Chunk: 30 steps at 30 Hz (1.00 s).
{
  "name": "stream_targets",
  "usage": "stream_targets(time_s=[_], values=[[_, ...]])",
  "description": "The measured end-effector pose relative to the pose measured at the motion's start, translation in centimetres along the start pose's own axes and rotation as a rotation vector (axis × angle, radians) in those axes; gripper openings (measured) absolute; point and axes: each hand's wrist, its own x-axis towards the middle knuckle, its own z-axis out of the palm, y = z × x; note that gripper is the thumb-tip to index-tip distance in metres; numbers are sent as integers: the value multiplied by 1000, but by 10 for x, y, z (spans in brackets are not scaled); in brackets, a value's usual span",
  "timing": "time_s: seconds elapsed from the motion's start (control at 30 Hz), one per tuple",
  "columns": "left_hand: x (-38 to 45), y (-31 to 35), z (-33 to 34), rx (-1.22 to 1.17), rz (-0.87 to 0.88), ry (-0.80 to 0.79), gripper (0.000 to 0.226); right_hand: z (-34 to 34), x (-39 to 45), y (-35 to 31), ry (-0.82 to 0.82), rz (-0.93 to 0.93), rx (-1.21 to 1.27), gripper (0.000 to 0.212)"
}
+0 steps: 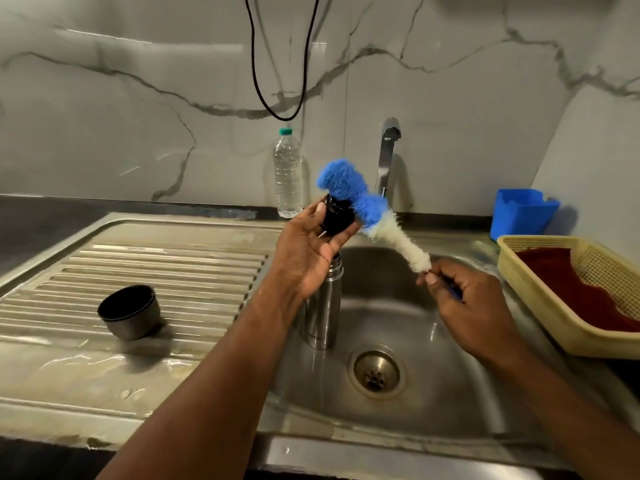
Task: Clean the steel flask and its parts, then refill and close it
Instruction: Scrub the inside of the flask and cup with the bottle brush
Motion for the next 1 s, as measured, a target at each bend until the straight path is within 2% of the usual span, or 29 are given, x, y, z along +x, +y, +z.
stream_targets(time_s=[0.33,0.63,1.0], values=[[4,2,-4,17,6,49,24,3,-4,-7,-43,-52,-120,13],[8,2,-7,-76,-24,47,26,3,-4,-7,-2,-13,-91,10],[8,-2,-6,6,-24,47,23,3,-4,-8,-13,-3,-88,14]])
